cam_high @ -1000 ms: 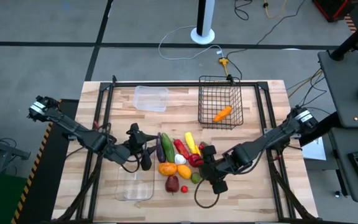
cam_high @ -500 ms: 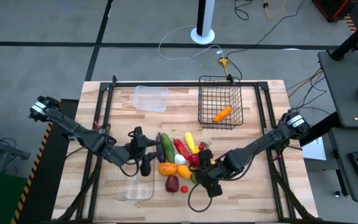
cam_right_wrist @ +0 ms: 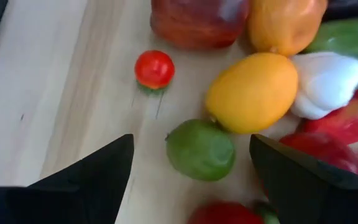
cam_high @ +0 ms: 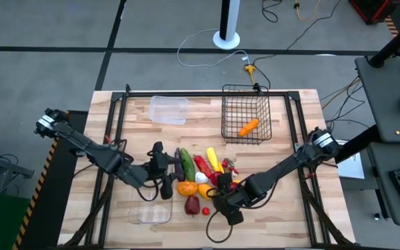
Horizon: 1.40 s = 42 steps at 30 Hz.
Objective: Sort produce into baskets
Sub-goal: Put the green lemon into the transparent bin
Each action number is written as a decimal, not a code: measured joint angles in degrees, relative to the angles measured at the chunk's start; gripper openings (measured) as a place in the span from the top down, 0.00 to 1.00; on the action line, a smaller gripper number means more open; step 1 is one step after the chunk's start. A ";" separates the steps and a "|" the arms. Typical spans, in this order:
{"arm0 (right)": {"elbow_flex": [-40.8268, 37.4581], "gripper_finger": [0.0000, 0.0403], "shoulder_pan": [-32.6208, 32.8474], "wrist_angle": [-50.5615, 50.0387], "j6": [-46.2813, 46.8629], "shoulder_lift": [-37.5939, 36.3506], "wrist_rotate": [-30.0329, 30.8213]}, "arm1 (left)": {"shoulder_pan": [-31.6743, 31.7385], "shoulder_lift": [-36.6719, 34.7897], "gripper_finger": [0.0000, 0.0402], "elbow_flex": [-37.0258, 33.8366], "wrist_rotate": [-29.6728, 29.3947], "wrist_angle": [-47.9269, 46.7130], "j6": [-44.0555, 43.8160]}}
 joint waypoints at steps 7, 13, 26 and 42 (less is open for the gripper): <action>0.22 0.26 3.71 -1.21 7.94 1.47 -1.37 | -3.70 1.02 0.61 1.41 3.16 2.91 0.46; 0.23 0.27 4.97 -0.67 11.08 0.69 1.95 | -3.92 1.66 0.61 1.38 2.34 3.36 1.16; 0.23 0.29 4.90 -0.16 5.10 2.02 9.80 | -3.93 3.04 0.61 1.22 2.06 3.45 1.91; 0.10 0.29 3.79 0.20 3.91 6.35 11.72 | -3.87 2.95 0.61 1.22 1.37 3.44 3.61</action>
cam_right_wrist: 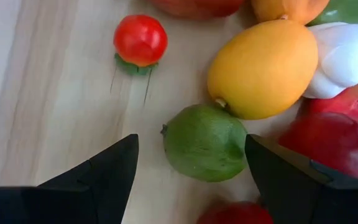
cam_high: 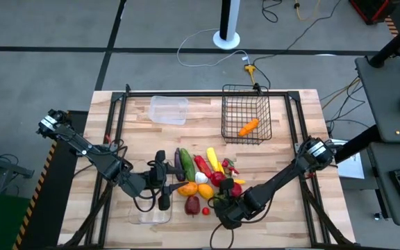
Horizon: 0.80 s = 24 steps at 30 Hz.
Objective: Sort produce into baskets
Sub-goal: Put the green lemon into the transparent bin
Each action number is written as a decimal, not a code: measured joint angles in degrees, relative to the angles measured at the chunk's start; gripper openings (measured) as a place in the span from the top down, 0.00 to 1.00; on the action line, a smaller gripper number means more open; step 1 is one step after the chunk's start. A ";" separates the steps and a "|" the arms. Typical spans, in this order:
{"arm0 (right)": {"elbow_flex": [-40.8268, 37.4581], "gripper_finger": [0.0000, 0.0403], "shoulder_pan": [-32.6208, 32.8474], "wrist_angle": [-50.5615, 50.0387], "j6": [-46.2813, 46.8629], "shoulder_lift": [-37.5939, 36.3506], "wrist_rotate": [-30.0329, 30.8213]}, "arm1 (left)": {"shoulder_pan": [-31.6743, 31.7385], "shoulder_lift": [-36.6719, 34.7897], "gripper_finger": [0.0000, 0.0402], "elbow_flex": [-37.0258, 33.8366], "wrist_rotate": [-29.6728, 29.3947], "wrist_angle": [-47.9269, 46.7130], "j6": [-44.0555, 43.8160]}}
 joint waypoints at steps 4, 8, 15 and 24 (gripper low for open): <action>0.00 0.29 -0.31 0.00 -0.52 1.16 0.22 | 0.00 0.00 0.61 0.00 0.00 0.00 0.01; 0.00 0.29 -0.67 0.02 -1.03 2.41 0.12 | 0.00 0.00 0.61 0.00 -0.02 -0.01 0.26; 0.00 0.34 -0.79 0.03 -1.51 2.41 0.11 | 0.00 0.02 0.61 0.00 -0.07 -0.03 0.31; 0.00 0.48 -0.79 0.44 -0.39 2.01 -0.78 | 0.00 0.04 0.61 -0.02 -0.07 -0.03 0.28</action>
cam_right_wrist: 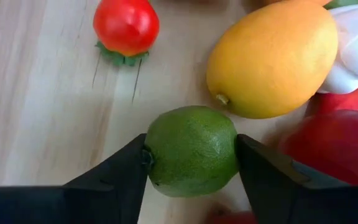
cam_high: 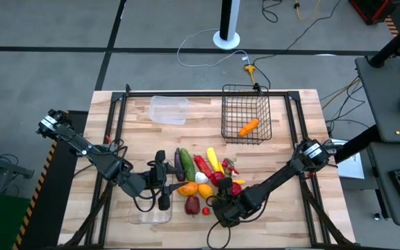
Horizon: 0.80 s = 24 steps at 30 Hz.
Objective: Sort produce into baskets
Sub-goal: Put the green lemon into the transparent bin
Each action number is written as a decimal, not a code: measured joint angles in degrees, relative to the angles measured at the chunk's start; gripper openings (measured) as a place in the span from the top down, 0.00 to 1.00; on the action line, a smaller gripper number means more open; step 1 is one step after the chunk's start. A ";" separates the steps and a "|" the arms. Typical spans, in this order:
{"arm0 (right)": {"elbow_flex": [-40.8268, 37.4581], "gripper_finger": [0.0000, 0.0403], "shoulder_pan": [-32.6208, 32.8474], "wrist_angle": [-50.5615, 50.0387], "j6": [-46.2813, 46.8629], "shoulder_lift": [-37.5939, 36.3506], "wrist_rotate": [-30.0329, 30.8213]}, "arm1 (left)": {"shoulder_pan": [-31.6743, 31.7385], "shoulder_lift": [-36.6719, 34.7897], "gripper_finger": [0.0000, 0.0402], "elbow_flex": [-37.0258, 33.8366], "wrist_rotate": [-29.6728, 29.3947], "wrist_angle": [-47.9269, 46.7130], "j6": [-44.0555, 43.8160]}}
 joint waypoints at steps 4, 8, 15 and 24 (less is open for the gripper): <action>0.00 0.48 0.15 -0.09 1.06 -1.66 -0.40 | 0.00 0.00 0.61 -0.02 0.00 -0.02 -0.02; 0.00 0.47 0.16 -0.03 2.37 -5.67 -1.71 | 0.00 0.00 0.61 -0.02 0.00 -0.02 -0.31; 0.00 0.47 -0.25 -0.07 2.10 -14.14 -1.32 | 0.00 -0.13 0.61 -0.02 0.00 -0.52 -0.32; 0.00 0.47 -1.28 1.10 -2.42 -22.23 1.73 | 0.00 -1.58 0.61 -0.01 -0.71 -5.34 -0.49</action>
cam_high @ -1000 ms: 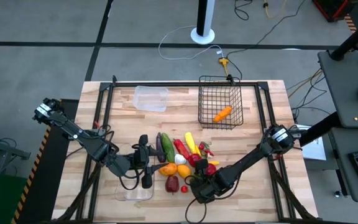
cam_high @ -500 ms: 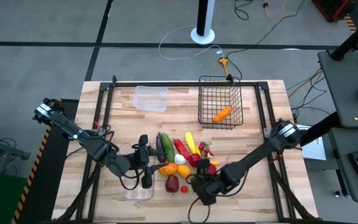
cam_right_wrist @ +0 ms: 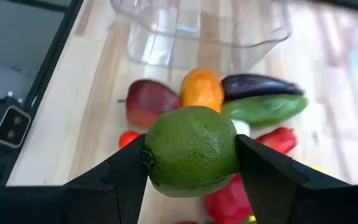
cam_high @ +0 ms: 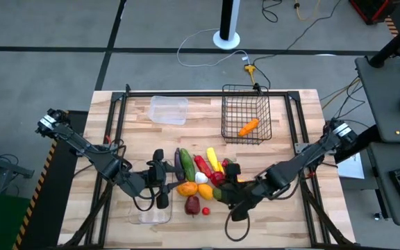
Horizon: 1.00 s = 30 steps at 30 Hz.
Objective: Sort produce into baskets
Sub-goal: Put the green lemon into the transparent bin
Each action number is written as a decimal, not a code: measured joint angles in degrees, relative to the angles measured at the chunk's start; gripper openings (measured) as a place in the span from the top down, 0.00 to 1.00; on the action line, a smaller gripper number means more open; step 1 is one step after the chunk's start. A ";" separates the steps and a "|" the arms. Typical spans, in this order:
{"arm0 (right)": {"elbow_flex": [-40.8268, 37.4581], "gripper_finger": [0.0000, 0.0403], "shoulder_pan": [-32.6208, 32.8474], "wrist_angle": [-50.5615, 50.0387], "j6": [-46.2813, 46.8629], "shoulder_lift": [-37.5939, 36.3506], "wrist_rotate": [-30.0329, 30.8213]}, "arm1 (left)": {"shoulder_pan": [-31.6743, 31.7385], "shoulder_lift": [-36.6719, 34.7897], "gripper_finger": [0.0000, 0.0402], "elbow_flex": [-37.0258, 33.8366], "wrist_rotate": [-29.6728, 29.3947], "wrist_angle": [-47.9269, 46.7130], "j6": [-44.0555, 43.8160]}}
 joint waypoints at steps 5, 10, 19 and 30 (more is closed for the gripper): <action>0.00 0.47 -0.68 0.83 -1.14 -2.41 1.48 | 0.00 -0.70 0.61 3.59 -4.59 -15.46 -7.22; 0.00 0.47 -1.97 1.04 -0.96 -3.24 1.59 | 0.01 -0.76 0.61 7.63 -6.87 -34.99 -17.38; 0.15 0.47 -8.93 3.49 -0.95 -3.24 1.55 | 0.00 -2.29 0.61 8.01 -9.69 -50.75 -22.39; 7.24 0.47 -23.93 -1.93 -1.19 -3.24 -7.07 | 0.02 -14.81 0.61 6.34 -5.99 -54.67 -13.87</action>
